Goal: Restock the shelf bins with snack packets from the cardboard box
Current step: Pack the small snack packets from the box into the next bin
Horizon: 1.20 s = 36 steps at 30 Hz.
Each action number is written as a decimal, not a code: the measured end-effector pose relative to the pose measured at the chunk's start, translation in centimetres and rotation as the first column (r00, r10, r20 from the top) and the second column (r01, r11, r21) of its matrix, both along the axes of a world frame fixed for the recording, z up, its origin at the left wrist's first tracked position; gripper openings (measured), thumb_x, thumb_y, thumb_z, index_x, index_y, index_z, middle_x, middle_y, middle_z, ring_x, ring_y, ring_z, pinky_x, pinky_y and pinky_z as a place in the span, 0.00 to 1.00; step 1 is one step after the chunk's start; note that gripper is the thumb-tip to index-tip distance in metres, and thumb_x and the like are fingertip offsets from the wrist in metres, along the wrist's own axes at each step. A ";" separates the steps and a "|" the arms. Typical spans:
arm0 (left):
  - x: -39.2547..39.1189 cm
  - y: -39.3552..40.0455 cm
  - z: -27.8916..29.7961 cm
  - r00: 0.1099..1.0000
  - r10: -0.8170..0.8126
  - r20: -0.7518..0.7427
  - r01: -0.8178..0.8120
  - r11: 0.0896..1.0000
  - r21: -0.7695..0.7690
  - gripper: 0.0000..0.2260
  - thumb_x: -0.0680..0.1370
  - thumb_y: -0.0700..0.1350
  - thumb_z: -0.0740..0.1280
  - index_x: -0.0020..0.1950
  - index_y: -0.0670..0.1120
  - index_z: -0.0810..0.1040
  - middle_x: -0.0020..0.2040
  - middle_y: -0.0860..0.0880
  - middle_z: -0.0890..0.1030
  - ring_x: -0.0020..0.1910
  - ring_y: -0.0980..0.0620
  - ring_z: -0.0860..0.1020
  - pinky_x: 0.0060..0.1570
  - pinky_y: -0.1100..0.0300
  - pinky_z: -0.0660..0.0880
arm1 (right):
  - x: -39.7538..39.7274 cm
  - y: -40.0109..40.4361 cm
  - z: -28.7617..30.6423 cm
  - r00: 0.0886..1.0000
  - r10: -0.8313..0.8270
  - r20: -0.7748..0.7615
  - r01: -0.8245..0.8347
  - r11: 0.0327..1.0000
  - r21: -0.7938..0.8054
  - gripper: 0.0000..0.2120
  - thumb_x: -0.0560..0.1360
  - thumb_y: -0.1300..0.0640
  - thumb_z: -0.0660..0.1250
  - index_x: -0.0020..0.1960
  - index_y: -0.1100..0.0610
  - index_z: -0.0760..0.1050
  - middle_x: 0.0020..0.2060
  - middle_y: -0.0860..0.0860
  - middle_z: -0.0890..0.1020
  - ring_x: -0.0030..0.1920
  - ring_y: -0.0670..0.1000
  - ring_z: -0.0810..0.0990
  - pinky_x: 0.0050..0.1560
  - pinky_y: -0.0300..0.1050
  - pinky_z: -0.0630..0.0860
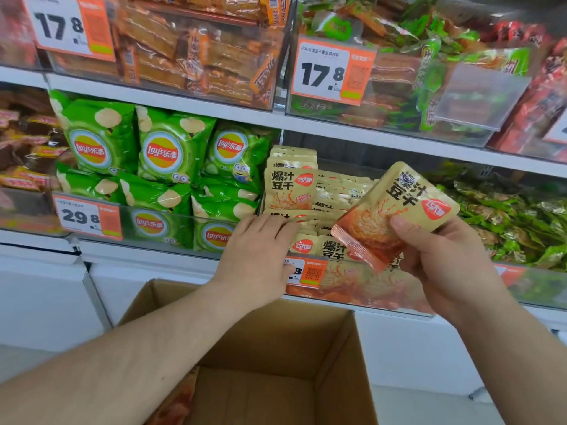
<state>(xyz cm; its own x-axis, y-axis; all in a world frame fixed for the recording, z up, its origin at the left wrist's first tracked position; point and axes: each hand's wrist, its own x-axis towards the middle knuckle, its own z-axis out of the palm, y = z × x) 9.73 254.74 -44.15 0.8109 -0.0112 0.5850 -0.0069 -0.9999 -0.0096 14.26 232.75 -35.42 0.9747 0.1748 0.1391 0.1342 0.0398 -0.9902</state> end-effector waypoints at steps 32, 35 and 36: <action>0.2 -0.5 -0.7 0.999 0.018 0.044 -0.013 0.992 -0.122 0.34 0.57 0.51 0.81 0.60 0.46 0.77 0.53 0.49 0.78 0.53 0.47 0.77 0.47 0.51 0.71 | 6.4 11.3 1.4 0.858 0.422 0.292 -0.159 0.759 -0.631 0.13 0.69 0.59 0.77 0.49 0.46 0.80 0.46 0.45 0.86 0.49 0.48 0.85 0.56 0.56 0.80; 0.2 -0.6 -0.6 0.999 0.017 0.038 -0.012 0.991 -0.130 0.33 0.58 0.50 0.81 0.60 0.45 0.76 0.53 0.48 0.78 0.53 0.46 0.76 0.48 0.51 0.71 | 6.4 11.4 1.5 0.866 0.436 0.246 -0.230 0.783 -0.578 0.14 0.72 0.64 0.75 0.50 0.47 0.80 0.46 0.46 0.86 0.48 0.47 0.85 0.55 0.53 0.81; 0.2 -0.7 -0.5 0.999 0.019 0.033 -0.015 0.991 -0.134 0.33 0.57 0.50 0.81 0.60 0.45 0.77 0.53 0.48 0.78 0.53 0.46 0.76 0.48 0.51 0.72 | 6.3 11.3 1.5 0.865 0.447 0.228 -0.260 0.787 -0.560 0.14 0.72 0.66 0.74 0.50 0.49 0.80 0.45 0.46 0.87 0.48 0.47 0.85 0.54 0.53 0.82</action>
<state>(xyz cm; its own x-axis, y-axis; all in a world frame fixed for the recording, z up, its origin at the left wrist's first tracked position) 9.94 254.08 -44.69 0.7896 0.0827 0.6080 0.0080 -0.9922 0.1247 20.55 244.07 -33.88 0.7380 0.6326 0.2349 0.5310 -0.3295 -0.7807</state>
